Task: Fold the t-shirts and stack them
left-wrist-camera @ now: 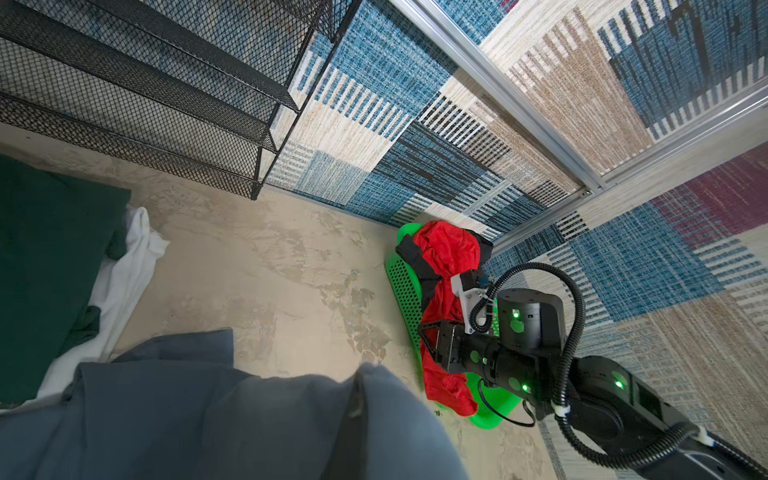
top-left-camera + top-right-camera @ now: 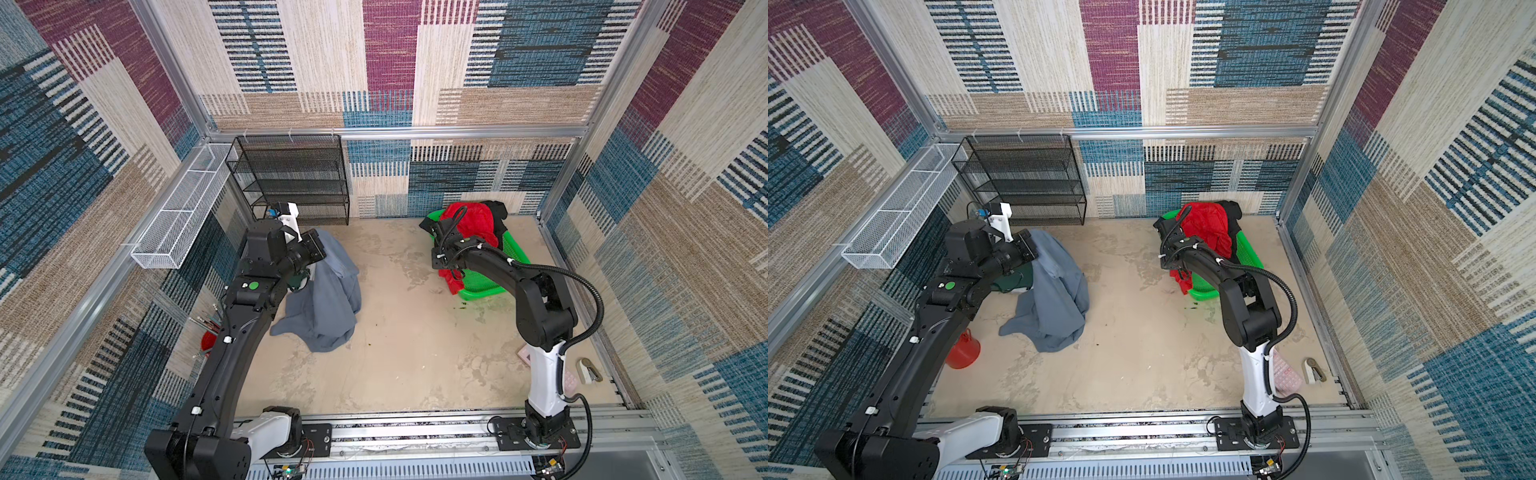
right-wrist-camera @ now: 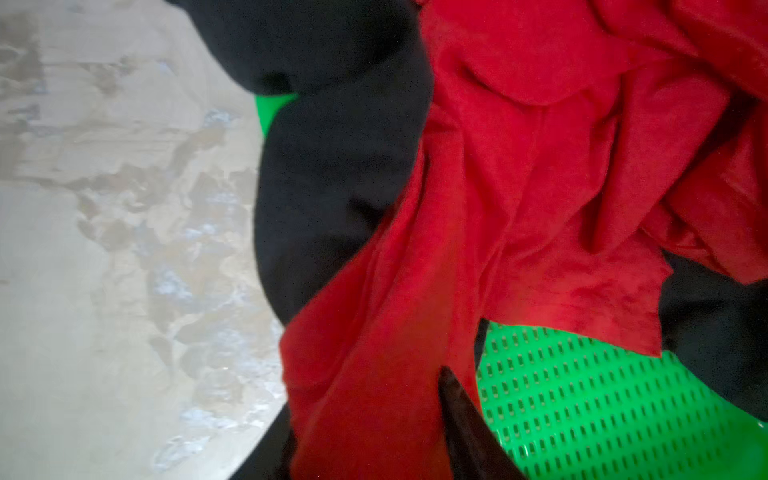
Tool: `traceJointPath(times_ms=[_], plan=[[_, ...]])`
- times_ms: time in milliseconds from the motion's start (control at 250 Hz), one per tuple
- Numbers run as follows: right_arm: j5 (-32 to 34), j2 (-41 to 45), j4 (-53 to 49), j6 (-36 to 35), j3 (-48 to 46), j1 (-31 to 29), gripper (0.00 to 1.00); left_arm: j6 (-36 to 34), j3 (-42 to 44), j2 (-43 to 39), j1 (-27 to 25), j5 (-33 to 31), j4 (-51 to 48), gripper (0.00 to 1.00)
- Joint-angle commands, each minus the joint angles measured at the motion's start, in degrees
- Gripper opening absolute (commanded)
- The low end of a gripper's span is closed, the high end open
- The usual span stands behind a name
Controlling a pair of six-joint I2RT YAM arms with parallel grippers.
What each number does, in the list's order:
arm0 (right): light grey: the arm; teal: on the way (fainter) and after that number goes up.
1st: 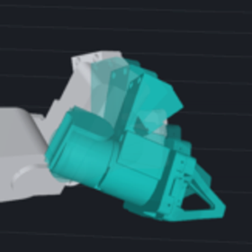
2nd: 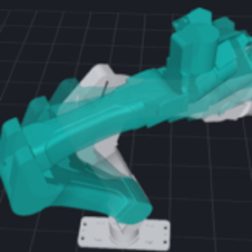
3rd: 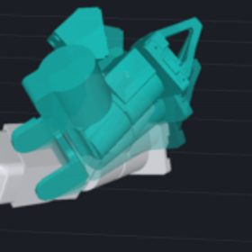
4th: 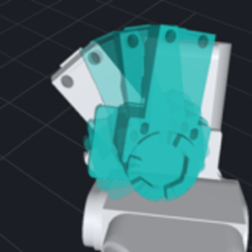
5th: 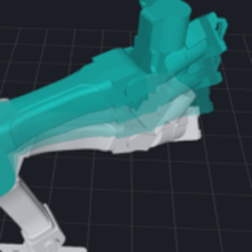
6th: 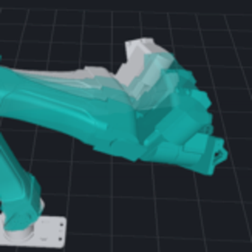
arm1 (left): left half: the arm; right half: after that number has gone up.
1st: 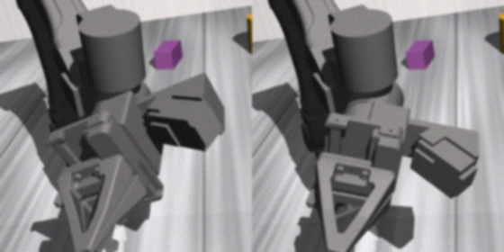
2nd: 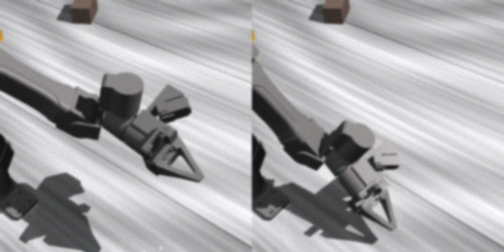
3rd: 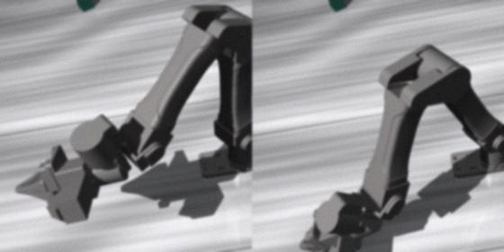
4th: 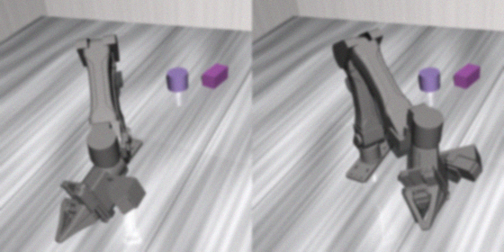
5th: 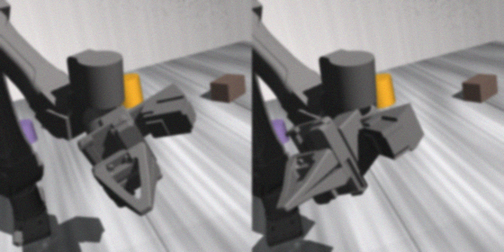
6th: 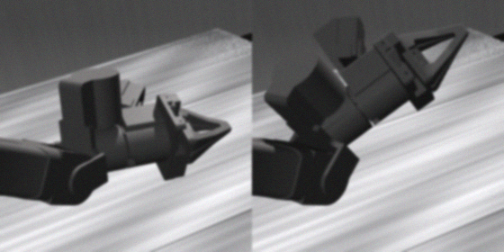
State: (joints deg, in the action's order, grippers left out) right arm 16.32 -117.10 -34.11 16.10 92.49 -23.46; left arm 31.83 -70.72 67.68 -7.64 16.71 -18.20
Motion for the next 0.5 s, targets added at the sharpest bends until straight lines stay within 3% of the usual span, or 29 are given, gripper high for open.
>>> traceJointPath(times_ms=[0,156,496], plan=[[4.3,1.0,0.0,-1.1,-2.2,2.0,0.43,0.2,-0.1,0.5,-0.5,1.0,3.8,0.0],[1.8,2.5,2.6,-0.7,-4.9,6.5,0.4,0.1,-0.6,1.4,-1.3,1.5,3.9,0.0],[7.9,-0.2,5.9,-7.2,-3.2,10.6,0.43,-0.2,-0.4,1.7,-2.3,1.6,3.6,0.0]])
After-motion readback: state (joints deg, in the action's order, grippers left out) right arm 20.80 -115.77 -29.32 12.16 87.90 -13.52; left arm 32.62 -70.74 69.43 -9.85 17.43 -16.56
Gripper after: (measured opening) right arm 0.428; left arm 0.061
